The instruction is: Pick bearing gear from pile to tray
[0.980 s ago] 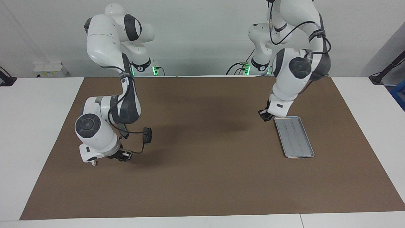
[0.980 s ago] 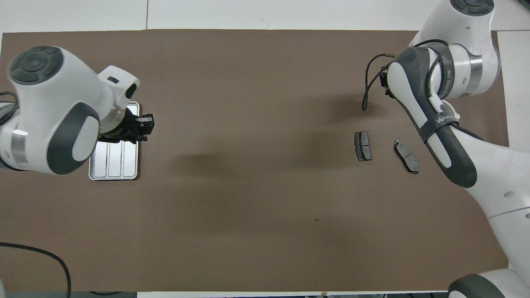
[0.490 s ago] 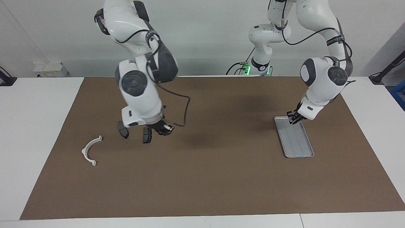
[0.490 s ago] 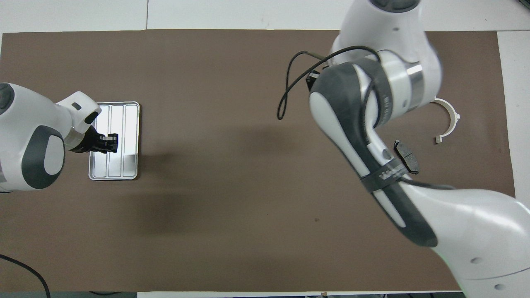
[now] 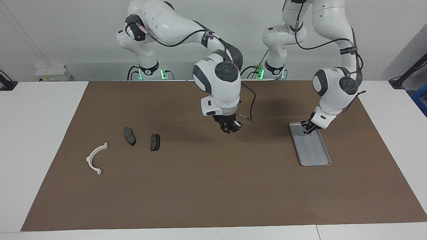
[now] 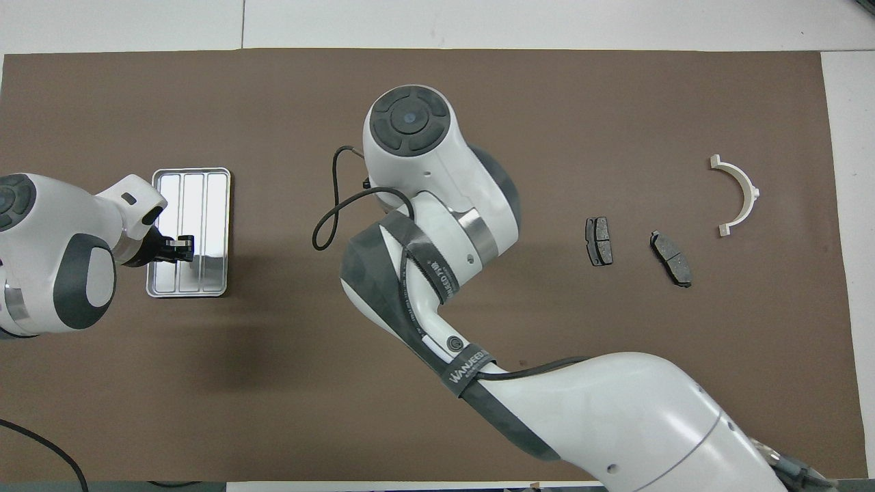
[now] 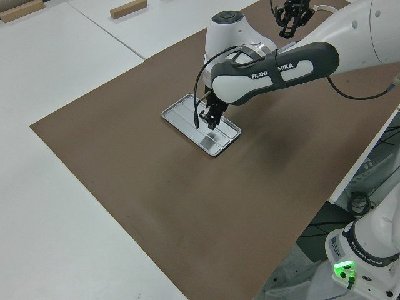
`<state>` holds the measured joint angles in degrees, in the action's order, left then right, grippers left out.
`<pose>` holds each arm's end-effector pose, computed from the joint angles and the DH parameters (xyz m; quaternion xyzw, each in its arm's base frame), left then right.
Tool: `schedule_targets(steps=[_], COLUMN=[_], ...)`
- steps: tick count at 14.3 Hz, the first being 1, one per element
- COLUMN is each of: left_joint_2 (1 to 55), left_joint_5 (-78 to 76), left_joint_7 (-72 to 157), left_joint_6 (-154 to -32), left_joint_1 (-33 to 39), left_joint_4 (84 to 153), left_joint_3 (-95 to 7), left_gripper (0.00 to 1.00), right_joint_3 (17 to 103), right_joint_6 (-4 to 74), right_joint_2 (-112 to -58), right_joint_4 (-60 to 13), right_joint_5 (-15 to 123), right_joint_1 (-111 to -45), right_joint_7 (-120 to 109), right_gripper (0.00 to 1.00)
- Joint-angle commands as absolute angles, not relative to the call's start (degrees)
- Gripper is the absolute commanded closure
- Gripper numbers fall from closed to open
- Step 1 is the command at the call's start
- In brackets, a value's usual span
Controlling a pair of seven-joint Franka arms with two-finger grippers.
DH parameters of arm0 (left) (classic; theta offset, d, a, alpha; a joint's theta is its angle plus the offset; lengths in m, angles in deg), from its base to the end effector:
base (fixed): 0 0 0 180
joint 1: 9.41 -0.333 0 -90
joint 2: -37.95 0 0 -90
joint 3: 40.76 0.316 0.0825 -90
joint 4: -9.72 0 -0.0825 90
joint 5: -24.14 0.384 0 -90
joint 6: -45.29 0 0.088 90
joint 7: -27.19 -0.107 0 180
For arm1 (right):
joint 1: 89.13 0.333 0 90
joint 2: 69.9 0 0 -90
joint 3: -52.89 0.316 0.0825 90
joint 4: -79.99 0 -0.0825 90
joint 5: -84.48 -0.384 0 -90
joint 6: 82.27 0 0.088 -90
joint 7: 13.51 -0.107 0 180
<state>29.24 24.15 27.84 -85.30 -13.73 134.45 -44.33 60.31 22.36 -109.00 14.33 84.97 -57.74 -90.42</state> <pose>0.5475 0.0074 0.3176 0.9996 0.0124 -0.0247 0.0047 0.5961 0.4437 0.4037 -0.9402 0.3388 0.0302 0.0207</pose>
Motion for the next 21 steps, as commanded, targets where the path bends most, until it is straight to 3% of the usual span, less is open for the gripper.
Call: schedule_targets(steps=[1,5,6,7,17,18,19,21], left_joint_2=[27.2,26.9,26.9,26.9,32.6,32.7,32.7,32.7], left_joint_5=[24.0,24.0,24.0,24.0,23.8,23.8,23.8,23.8], left_joint_7=[27.0,27.5,27.3,27.0,29.3,30.3,31.5,33.1], left_joint_6=[-89.3,-89.5,-89.6,-89.4,-69.9,-69.6,-69.5,-69.5], left_joint_1=[-14.2,-13.8,-14.2,-14.2,-13.3,-12.1,-11.8,-10.9], left_joint_4=[135.5,135.5,135.6,135.5,125.1,124.9,124.9,124.8], left_joint_3=[-44.7,-44.8,-44.8,-44.8,-45.2,-45.2,-45.2,-45.2], left_gripper=[1.0,1.0,0.59,0.01,0.0,0.0,0.0,0.0], right_joint_3=[60.1,60.2,60.3,60.2,60.3,60.3,60.2,60.2], right_joint_6=[26.4,31.8,33.9,34.7,38.0,37.7,37.3,35.8], right_joint_2=[-113.4,-116.4,-116.8,-116.8,-116.7,-116.7,-116.7,-116.8], right_joint_4=[15.7,14.8,14.1,13.6,9.6,9.8,9.9,10.2], right_joint_5=[87.4,88.7,89.5,89.8,91.0,91.0,91.2,91.1], right_joint_1=[-56.5,-56.1,-56.0,-56.1,-56.5,-56.5,-56.5,-57.0], right_joint_7=[-92.1,-92.1,-92.1,-92.1,-91.9,-91.9,-91.7,-91.6], right_gripper=[1.0,1.0,1.0,1.0,1.0,0.82,0.01,0.0])
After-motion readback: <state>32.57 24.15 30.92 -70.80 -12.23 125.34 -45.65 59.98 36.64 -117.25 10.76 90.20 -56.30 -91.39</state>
